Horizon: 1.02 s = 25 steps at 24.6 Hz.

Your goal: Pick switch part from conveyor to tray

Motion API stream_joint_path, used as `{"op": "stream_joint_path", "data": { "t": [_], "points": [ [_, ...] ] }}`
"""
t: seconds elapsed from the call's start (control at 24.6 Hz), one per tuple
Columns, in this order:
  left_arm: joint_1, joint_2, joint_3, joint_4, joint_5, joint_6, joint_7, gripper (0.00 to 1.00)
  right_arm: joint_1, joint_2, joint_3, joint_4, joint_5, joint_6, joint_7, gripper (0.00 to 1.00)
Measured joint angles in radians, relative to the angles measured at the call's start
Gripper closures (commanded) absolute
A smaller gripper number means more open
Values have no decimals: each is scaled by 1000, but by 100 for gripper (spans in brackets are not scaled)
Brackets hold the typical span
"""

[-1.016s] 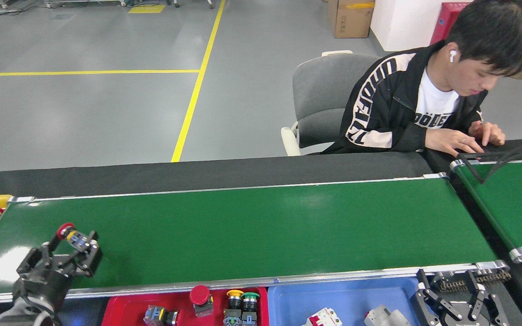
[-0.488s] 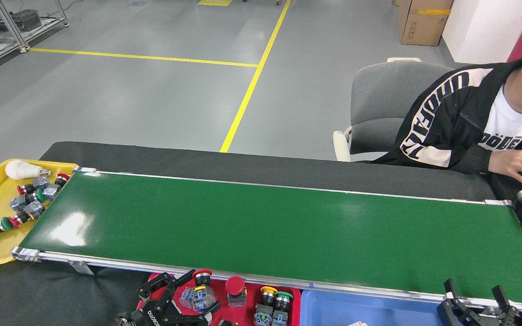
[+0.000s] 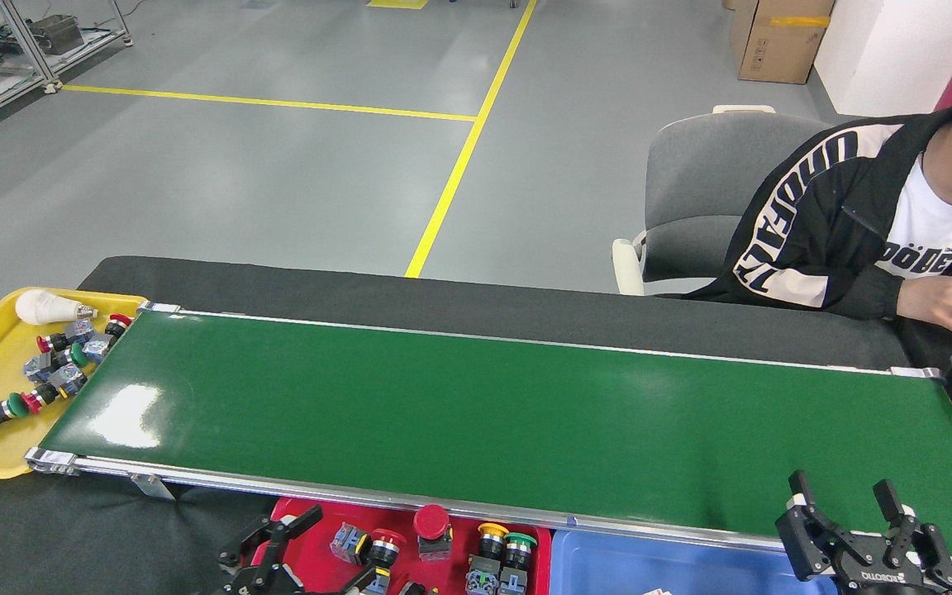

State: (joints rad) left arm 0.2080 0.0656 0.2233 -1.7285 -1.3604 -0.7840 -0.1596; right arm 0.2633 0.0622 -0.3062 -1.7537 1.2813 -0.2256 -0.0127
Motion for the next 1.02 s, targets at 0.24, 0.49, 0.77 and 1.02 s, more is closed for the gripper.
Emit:
{"op": "stream_joint_path", "data": {
  "t": [0.24,0.49,0.77,1.02],
  "points": [
    [0,-70,103,-32,-85,211,-24,0,28,3,36,-1,26,-52,-27,2],
    [1,-133,34,-32,-180,400,20,1,35,-22,39,-1,27,-110,-31,2],
    [-21,-160,-60,-32,-200,490,39,1,96,-22,-29,-2,27,-114,-61,2],
    [-30,-178,-65,-34,-199,506,43,1,112,5,-103,-2,27,-43,-85,2]
  ]
}}
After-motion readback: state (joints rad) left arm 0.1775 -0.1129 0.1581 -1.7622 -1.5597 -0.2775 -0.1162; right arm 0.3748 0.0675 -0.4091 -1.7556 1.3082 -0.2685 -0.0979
